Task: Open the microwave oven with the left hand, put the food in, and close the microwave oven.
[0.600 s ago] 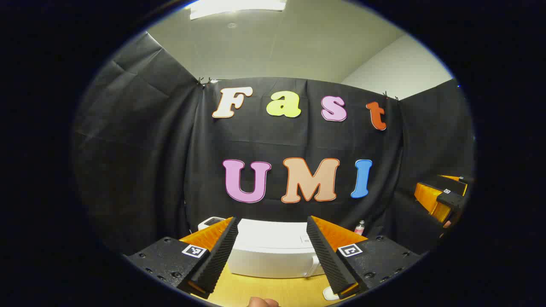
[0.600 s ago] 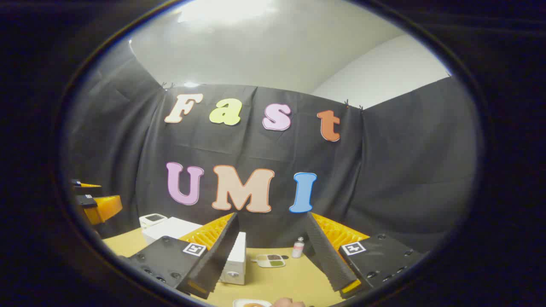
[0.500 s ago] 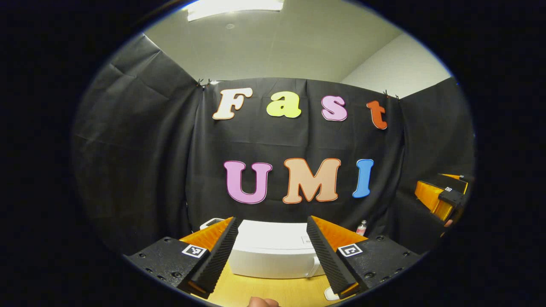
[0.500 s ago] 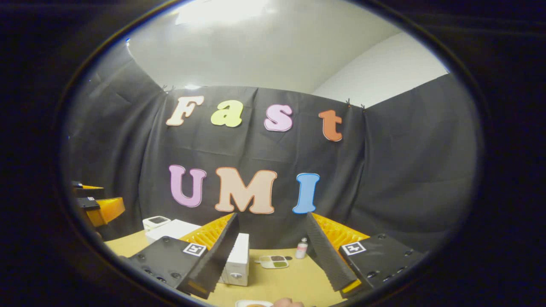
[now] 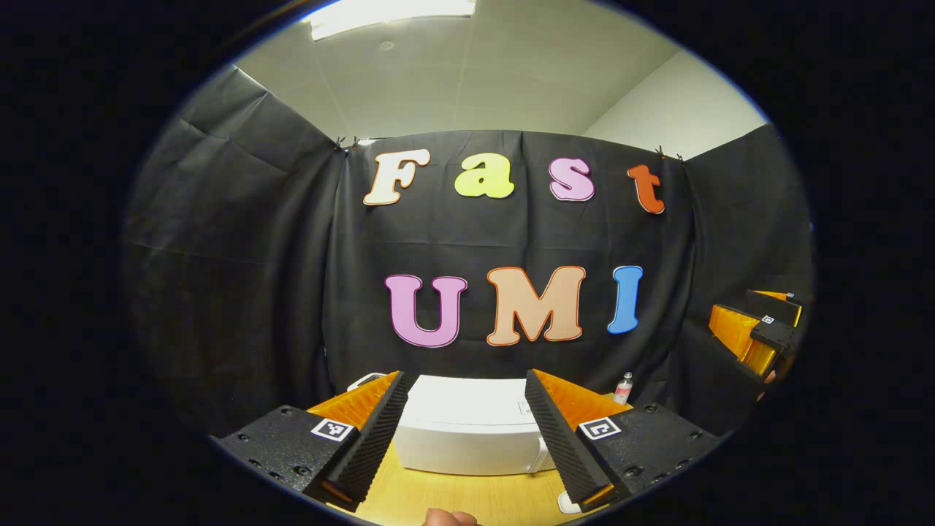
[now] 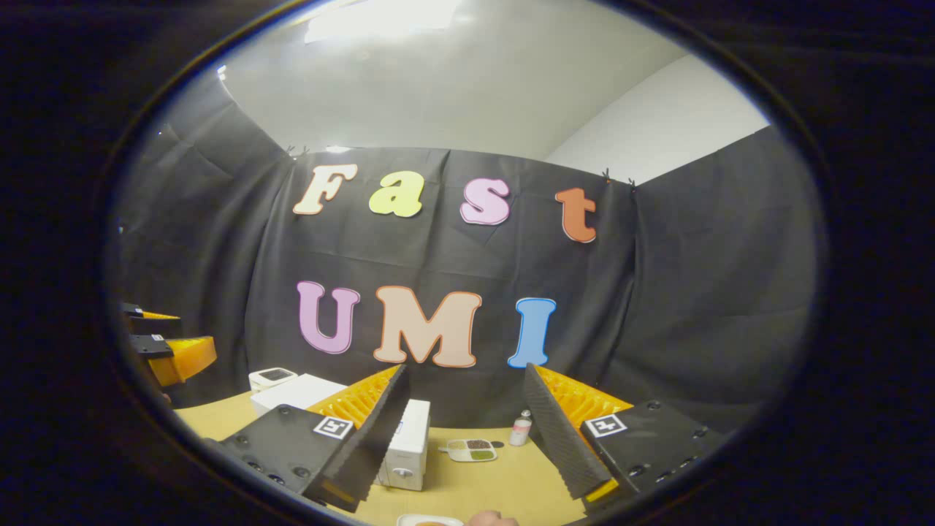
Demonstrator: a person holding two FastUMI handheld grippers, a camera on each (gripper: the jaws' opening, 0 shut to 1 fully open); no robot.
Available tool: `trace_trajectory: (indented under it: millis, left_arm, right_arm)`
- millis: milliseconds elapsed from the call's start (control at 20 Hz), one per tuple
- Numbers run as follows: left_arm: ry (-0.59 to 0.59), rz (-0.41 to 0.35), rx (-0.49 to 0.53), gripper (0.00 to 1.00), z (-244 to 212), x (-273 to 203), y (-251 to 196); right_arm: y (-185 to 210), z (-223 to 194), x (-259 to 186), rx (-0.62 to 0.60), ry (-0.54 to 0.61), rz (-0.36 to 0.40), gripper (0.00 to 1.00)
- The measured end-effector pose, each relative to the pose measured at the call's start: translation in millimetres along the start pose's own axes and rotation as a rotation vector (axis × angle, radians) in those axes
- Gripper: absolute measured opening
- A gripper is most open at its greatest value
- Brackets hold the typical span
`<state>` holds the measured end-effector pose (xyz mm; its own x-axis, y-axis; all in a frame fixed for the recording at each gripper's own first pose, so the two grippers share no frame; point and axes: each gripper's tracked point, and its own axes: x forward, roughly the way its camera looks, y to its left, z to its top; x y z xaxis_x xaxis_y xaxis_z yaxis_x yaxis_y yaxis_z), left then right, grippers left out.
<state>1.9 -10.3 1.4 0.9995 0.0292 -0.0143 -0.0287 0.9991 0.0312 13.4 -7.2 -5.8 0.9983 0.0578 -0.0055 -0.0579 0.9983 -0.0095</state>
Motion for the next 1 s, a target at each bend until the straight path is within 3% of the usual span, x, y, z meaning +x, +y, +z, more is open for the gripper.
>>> trace_trajectory:
  millis: [1000]
  left_arm:
    - [-0.009,0.021,0.013,0.96,-3,25,-8]
  right_arm:
    - [0,-13,12,0.022,0.009,0.038,0.96]
